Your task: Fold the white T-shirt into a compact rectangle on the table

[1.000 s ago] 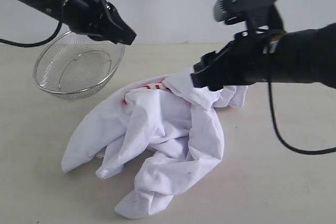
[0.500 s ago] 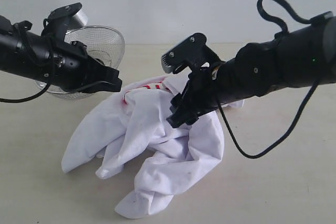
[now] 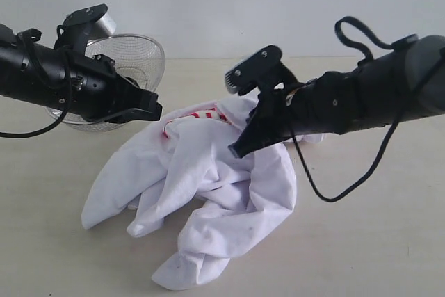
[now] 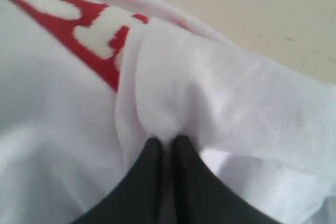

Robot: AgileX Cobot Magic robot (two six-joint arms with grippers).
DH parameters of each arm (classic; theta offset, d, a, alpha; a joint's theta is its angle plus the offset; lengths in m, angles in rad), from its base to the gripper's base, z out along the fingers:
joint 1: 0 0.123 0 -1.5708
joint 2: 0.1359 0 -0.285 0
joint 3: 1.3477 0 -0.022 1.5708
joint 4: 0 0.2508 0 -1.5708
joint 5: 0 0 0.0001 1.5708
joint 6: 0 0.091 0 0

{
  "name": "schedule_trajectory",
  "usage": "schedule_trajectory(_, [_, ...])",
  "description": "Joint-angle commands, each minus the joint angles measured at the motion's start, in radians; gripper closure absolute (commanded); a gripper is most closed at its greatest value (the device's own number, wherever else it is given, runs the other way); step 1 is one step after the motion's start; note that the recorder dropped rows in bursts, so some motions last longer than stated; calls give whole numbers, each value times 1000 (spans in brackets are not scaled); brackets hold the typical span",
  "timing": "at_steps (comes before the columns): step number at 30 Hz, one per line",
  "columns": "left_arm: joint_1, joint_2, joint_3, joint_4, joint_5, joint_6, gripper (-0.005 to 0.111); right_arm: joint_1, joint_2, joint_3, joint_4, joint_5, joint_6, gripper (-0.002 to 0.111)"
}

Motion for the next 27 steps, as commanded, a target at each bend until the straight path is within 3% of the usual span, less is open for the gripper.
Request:
schedule_trajectory(1, [2, -6, 5, -13, -7, 7, 102, -99, -83, -5, 78, -14, 15, 108])
schedule_trajectory(17, [2, -6, 5, -13, -10, 37, 102, -568, -163, -5, 122, 125, 14, 108])
schedule_trajectory(27, [2, -6, 5, -13, -11, 44, 102, -745, -163, -5, 120, 78, 36, 108])
